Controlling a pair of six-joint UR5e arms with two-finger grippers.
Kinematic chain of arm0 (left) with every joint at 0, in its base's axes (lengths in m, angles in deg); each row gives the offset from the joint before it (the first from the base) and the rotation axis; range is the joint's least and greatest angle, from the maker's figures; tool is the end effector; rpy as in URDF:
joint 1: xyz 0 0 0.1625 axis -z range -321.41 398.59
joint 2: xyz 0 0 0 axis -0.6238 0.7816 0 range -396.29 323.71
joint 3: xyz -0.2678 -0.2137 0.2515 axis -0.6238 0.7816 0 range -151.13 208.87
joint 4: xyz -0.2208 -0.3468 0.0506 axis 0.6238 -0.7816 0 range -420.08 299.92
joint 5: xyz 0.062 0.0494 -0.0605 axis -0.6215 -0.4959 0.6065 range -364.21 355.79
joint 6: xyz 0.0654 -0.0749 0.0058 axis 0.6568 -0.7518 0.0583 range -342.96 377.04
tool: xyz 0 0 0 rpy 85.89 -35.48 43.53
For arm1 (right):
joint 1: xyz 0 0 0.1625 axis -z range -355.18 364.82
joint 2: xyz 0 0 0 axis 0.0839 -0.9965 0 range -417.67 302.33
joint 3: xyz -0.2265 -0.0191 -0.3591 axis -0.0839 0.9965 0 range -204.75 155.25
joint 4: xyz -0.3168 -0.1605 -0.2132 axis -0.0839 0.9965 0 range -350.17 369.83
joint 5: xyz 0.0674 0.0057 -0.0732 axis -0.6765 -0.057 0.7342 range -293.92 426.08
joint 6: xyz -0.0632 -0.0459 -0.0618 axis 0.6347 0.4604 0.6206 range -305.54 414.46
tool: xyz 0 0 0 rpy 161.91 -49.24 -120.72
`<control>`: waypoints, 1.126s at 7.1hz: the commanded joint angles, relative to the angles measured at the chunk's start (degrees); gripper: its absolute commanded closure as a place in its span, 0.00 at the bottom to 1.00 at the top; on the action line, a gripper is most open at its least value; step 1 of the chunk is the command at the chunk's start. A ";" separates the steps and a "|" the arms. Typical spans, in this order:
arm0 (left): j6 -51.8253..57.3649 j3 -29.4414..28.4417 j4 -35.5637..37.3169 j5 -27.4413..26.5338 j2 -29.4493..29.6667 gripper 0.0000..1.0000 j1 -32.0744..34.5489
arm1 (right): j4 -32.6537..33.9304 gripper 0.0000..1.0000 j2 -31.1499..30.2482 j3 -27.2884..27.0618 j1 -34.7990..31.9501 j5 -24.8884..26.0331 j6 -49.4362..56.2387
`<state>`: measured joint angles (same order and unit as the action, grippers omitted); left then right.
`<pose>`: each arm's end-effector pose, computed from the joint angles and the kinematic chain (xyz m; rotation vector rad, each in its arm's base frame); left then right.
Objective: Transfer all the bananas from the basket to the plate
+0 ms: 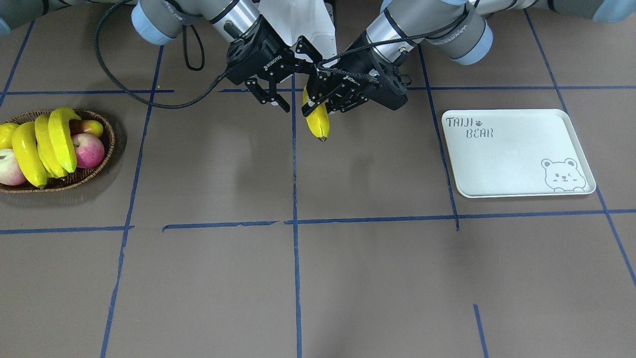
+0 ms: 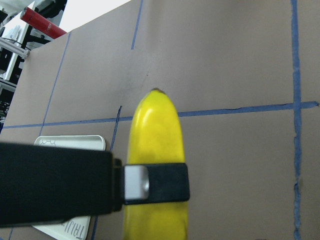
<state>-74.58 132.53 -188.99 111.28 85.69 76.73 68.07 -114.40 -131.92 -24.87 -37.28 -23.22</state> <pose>0.4146 -0.4406 0.1520 0.1113 1.4852 -0.2333 -0.4600 -0.3893 0.1298 0.3324 -1.4001 0.0817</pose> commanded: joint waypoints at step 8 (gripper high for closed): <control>15.15 2.97 24.49 0.00 -25.53 1.00 16.17 | 10.66 0.01 -20.83 0.56 -26.45 -25.65 27.15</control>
<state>-61.48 136.18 -164.88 111.32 65.26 91.48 77.82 -130.10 -131.40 -48.16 -61.47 -4.32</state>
